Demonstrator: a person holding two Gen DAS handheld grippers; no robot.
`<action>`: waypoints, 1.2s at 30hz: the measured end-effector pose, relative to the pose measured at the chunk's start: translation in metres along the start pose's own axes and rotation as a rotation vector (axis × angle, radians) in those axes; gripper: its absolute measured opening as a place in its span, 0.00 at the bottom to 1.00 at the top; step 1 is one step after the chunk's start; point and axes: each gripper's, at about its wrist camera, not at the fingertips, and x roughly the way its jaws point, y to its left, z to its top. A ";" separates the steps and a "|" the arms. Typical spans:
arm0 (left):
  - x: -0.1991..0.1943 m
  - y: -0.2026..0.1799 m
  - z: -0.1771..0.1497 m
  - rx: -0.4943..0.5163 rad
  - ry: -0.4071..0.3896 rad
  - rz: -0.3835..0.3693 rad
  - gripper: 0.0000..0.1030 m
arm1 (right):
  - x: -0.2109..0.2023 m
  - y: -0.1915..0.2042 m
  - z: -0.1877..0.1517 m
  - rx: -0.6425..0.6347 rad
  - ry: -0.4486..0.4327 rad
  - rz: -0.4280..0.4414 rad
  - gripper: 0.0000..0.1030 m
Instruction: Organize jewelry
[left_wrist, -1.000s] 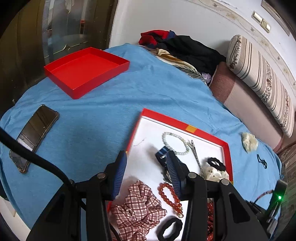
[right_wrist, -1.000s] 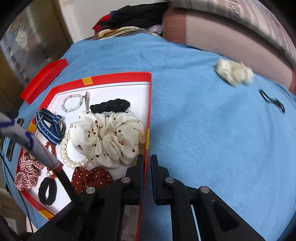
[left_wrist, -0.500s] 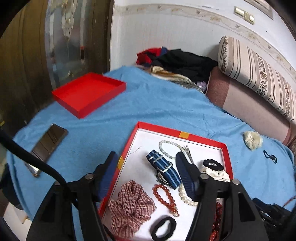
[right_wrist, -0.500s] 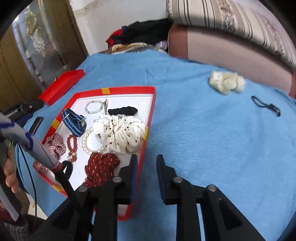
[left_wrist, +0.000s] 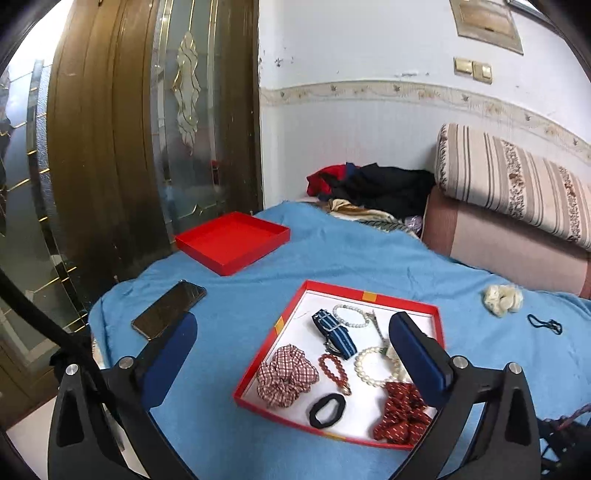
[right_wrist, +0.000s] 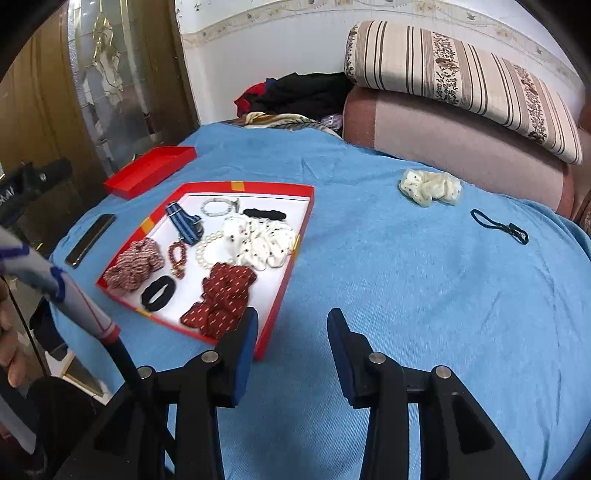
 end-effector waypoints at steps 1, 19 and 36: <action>-0.007 -0.001 0.000 -0.002 -0.002 -0.008 1.00 | -0.002 0.000 -0.001 0.005 -0.002 0.002 0.42; -0.057 -0.010 -0.023 0.028 0.060 -0.005 1.00 | -0.036 -0.006 -0.028 0.014 -0.057 -0.031 0.50; -0.034 -0.008 -0.062 0.048 0.223 -0.035 1.00 | -0.026 0.003 -0.040 -0.045 -0.032 -0.095 0.60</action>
